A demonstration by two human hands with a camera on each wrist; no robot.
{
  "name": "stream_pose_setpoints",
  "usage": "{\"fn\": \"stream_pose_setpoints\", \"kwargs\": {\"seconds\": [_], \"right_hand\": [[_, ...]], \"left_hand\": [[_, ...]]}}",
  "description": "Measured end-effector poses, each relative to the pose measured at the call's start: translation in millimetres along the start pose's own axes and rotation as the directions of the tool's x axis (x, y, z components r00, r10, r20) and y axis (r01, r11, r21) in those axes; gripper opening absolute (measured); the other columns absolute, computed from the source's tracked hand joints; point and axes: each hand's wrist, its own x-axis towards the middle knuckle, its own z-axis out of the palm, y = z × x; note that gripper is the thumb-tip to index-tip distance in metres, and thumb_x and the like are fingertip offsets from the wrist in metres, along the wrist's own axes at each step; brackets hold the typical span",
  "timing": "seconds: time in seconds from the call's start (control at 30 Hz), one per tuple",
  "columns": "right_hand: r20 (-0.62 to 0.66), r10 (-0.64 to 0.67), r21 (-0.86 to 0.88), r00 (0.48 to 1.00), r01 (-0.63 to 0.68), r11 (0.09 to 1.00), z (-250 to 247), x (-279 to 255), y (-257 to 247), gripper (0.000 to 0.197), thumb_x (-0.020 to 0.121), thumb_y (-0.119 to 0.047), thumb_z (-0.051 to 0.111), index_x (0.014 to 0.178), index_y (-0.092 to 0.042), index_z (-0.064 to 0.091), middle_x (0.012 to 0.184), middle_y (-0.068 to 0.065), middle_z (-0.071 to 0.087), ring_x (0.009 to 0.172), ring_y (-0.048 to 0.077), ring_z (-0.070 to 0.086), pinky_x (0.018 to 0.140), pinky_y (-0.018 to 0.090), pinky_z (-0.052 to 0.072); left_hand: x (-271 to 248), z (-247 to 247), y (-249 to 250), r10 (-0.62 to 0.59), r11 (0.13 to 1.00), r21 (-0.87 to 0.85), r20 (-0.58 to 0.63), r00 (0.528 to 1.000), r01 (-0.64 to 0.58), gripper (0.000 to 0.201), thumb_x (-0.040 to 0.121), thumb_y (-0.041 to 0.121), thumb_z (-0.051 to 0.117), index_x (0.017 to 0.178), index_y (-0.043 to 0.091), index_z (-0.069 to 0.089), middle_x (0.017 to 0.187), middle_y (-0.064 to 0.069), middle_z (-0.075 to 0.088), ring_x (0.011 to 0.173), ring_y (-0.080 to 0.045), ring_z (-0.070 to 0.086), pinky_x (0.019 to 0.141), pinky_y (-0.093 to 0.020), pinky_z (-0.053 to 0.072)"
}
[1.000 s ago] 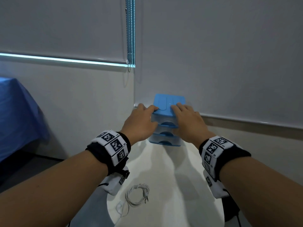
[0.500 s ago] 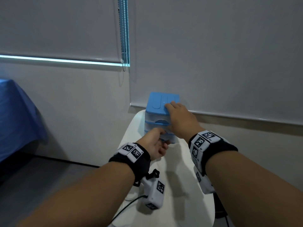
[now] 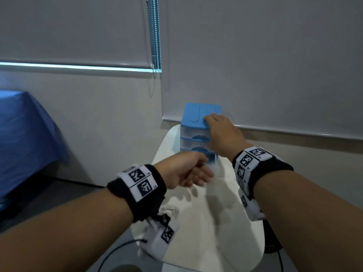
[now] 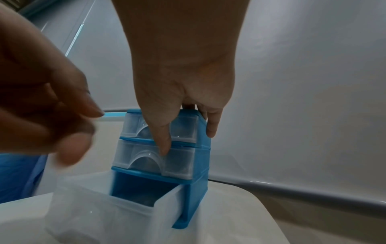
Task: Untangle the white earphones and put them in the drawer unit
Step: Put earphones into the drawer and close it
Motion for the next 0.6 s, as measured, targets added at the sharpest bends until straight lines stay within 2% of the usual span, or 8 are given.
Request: {"fn": "stream_pose_setpoints", "kwargs": {"seconds": [0.07,0.1,0.17,0.23,0.3,0.4,0.5,0.6], "right_hand": [[0.008,0.001,-0.006,1.0,-0.001,1.0,-2,0,-1,0.072,0.085,-0.019,0.078,0.144,-0.019,0.038,0.137,0.002,0.043,0.132,0.026,0.039,0.098,0.043,0.049],[0.01,-0.002,-0.006,1.0,0.002,1.0,-3,-1,0,0.072,0.084,-0.02,0.079,0.144,-0.019,0.038,0.137,0.002,0.043,0.131,0.026,0.04,0.098,0.043,0.049],[0.006,-0.004,0.003,1.0,0.004,1.0,-3,-2,1,0.069,0.085,-0.018,0.077,0.143,-0.019,0.04,0.135,0.002,0.044,0.13,0.026,0.041,0.096,0.043,0.049],[-0.01,-0.011,0.008,1.0,0.011,1.0,-2,-3,2,0.065,0.087,-0.013,0.074,0.142,-0.019,0.04,0.134,0.001,0.045,0.128,0.025,0.041,0.092,0.04,0.048],[-0.022,-0.01,0.004,1.0,0.01,1.0,-1,-2,4,0.063,0.088,-0.009,0.071,0.142,-0.019,0.041,0.133,0.001,0.045,0.127,0.025,0.041,0.089,0.038,0.046],[-0.029,-0.019,0.011,0.999,0.019,1.0,3,-2,6,0.062,0.088,-0.006,0.068,0.143,-0.019,0.04,0.134,0.001,0.044,0.127,0.024,0.041,0.087,0.036,0.044],[-0.008,-0.032,0.031,0.999,0.033,0.999,-1,0,3,0.063,0.088,-0.012,0.071,0.143,-0.018,0.039,0.135,0.002,0.044,0.127,0.025,0.041,0.092,0.039,0.046],[0.103,-0.009,-0.072,0.995,0.017,0.997,-10,-5,2,0.079,0.09,-0.039,0.072,0.153,-0.023,0.028,0.151,0.005,0.033,0.142,0.03,0.028,0.111,0.053,0.036]], "left_hand": [[4,-14,5,0.271,0.9,0.377,-0.093,0.958,-0.218,0.021,0.099,0.027,0.059,0.102,0.012,0.073,0.084,0.003,0.07,0.056,-0.012,0.065,0.05,-0.021,0.044],[6,-22,6,0.389,0.753,0.599,-0.073,0.918,-0.271,0.016,0.096,0.027,0.064,0.105,0.017,0.072,0.096,0.004,0.069,0.073,-0.015,0.069,0.062,-0.025,0.051],[12,-35,2,0.398,0.399,0.89,0.049,0.916,-0.22,0.026,0.094,0.032,0.068,0.119,0.024,0.067,0.119,0.004,0.06,0.105,-0.021,0.063,0.086,-0.033,0.051],[19,-45,-5,0.329,0.243,0.95,0.107,0.938,-0.194,0.022,0.098,0.033,0.064,0.118,0.025,0.064,0.123,0.002,0.052,0.111,-0.024,0.058,0.087,-0.033,0.045],[21,-48,-13,0.37,0.239,0.939,0.149,0.917,-0.249,0.004,0.101,0.027,0.058,0.1,0.026,0.062,0.109,0.003,0.054,0.103,-0.025,0.058,0.08,-0.032,0.043],[23,-47,-24,0.402,0.223,0.925,0.201,0.893,-0.308,0.015,0.103,0.022,0.055,0.089,0.028,0.058,0.089,0.009,0.052,0.09,-0.022,0.057,0.072,-0.03,0.041],[17,-47,-24,0.387,0.199,0.919,0.244,0.889,-0.339,0.01,0.103,0.025,0.056,0.097,0.026,0.064,0.097,0.009,0.057,0.094,-0.02,0.059,0.075,-0.03,0.045],[7,-55,-8,0.501,0.251,0.903,0.188,0.845,-0.35,0.009,0.099,0.033,0.058,0.097,0.027,0.064,0.101,0.007,0.064,0.092,-0.019,0.061,0.082,-0.038,0.054]]}}
